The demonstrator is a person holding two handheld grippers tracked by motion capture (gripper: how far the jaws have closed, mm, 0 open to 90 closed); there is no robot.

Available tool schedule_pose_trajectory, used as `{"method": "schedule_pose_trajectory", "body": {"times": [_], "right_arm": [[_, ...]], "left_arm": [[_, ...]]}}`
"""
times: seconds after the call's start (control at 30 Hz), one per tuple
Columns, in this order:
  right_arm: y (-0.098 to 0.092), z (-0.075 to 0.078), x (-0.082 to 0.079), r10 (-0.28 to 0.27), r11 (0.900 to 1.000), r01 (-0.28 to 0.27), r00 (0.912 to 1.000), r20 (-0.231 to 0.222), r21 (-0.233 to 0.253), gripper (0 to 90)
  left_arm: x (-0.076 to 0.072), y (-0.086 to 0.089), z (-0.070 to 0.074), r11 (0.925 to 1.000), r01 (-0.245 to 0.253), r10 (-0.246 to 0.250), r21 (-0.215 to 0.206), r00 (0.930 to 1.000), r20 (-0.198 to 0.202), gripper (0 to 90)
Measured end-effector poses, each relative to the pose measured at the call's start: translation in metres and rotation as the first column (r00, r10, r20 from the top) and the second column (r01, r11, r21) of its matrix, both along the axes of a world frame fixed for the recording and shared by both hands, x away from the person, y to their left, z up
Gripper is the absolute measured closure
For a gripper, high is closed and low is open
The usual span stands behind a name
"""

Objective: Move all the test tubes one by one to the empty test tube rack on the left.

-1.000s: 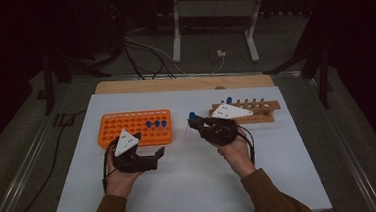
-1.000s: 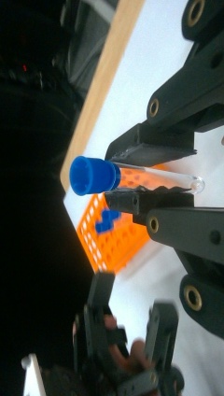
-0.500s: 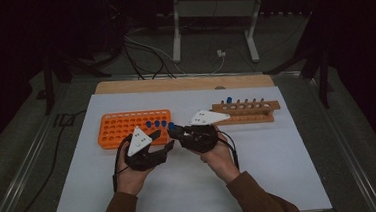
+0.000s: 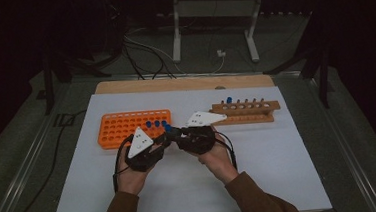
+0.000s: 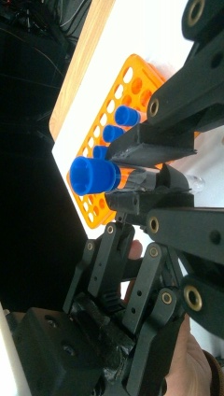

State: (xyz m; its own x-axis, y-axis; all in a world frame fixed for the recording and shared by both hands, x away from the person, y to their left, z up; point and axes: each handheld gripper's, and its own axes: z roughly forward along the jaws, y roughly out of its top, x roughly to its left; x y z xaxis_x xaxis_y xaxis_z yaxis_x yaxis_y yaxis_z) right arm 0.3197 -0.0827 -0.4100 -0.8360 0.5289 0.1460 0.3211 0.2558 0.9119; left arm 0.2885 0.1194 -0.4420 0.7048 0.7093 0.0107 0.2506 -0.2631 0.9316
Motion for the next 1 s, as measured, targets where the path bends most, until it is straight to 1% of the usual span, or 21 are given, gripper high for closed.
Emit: {"method": "schedule_pose_trajectory", "body": {"times": [0.07,0.2,0.33,0.43,0.53,0.6,0.7,0.77,0.93,1.0], "right_arm": [[-0.001,0.0,0.001,0.002,1.0,-0.002,1.0,-0.004,0.004,75.4],[-0.004,0.001,0.002,0.002,1.0,-0.002,0.9999,-0.011,0.01,66.0],[-0.011,0.003,0.003,-0.015,1.0,0.015,0.9999,-0.006,0.022,51.6],[-0.017,0.004,0.004,-0.051,0.999,0.051,0.9985,0.017,0.015,39.3],[-0.025,0.005,0.005,-0.075,0.997,0.075,0.9966,0.032,0.012,31.7],[-0.03,0.004,0.006,-0.092,0.996,0.092,0.995,0.04,0.0,27.7],[-0.036,0.001,0.007,-0.123,0.991,0.125,0.9904,0.064,-0.039,21.0],[-0.04,-0.001,0.008,-0.137,0.989,0.141,0.9888,0.059,-0.056,17.2],[-0.049,-0.007,0.01,-0.175,0.98,0.181,0.9819,0.072,-0.087,13.4],[-0.053,-0.01,0.011,-0.189,0.976,0.195,0.9796,0.069,-0.095,10.9]], "left_arm": [[0.0,0.0,0.0,1.0,0.001,-0.001,0.001,1.0,0.0,77.7],[0.002,0.001,-0.001,1.0,-0.005,0.005,0.005,1.0,-0.004,77.7],[0.004,0.006,0.0,0.9998,-0.021,0.021,0.002,0.9997,-0.009,77.8],[0.005,0.01,0.0,0.9994,-0.036,0.036,-0.003,0.9993,-0.013,77.8],[0.007,0.014,0.0,0.9986,-0.051,0.05,-0.013,0.9986,-0.017,77.8],[0.008,0.017,0.0,0.998,-0.062,0.061,-0.016,0.998,-0.016,77.8],[0.01,0.022,0.0,0.9969,-0.076,0.075,-0.021,0.997,-0.017,77.8],[0.011,0.025,0.0,0.9961,-0.085,0.085,-0.023,0.9962,-0.017,77.9],[0.013,0.031,0.0,0.9939,-0.106,0.105,-0.029,0.9943,-0.018,77.9],[0.014,0.034,0.001,0.9932,-0.111,0.111,-0.034,0.9937,-0.019,77.8]]}}
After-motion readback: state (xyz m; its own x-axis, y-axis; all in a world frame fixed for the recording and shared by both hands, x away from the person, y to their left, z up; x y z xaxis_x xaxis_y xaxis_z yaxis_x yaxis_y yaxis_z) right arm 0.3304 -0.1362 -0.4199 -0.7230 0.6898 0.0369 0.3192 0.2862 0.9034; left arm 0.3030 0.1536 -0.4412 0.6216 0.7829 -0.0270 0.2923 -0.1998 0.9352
